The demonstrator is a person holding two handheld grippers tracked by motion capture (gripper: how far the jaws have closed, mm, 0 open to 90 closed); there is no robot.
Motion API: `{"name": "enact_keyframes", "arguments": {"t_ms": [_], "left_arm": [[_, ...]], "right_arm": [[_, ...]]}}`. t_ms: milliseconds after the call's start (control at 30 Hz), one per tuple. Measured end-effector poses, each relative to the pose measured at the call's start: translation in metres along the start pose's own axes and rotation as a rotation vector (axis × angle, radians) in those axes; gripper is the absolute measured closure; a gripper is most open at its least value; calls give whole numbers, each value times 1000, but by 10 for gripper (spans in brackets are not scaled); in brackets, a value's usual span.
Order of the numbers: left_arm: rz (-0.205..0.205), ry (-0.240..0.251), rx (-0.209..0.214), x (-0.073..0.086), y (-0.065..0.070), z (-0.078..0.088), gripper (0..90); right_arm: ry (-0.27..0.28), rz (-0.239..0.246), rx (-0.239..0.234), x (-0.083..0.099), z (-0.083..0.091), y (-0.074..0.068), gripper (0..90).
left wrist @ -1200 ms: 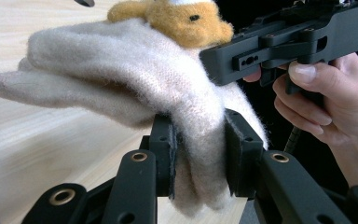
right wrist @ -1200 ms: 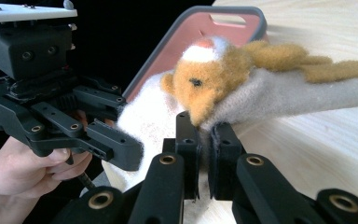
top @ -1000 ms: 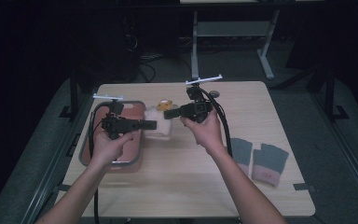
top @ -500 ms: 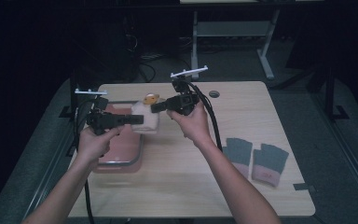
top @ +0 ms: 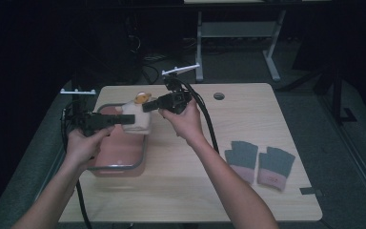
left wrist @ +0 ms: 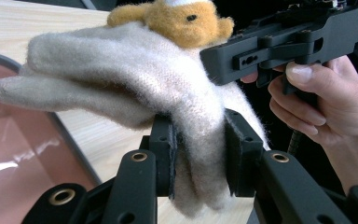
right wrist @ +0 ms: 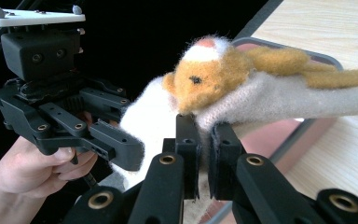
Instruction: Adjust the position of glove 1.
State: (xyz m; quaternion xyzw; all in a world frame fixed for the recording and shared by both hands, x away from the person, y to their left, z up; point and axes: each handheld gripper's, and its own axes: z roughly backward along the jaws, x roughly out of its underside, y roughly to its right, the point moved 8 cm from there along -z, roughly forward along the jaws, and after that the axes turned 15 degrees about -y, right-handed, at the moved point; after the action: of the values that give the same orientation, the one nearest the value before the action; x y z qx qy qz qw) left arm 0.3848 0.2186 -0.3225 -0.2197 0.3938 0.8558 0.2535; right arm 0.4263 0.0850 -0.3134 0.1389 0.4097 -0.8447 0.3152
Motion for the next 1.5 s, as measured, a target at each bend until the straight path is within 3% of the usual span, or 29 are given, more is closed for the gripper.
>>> {"name": "enact_keyframes", "arguments": {"t_ms": [733, 1500], "left_arm": [[40, 20, -33, 16, -26, 27, 680], [148, 7, -48, 48, -69, 24, 680]], "right_arm": [[-51, 19, -37, -18, -38, -12, 846], [-121, -21, -84, -17, -95, 5, 844]]}}
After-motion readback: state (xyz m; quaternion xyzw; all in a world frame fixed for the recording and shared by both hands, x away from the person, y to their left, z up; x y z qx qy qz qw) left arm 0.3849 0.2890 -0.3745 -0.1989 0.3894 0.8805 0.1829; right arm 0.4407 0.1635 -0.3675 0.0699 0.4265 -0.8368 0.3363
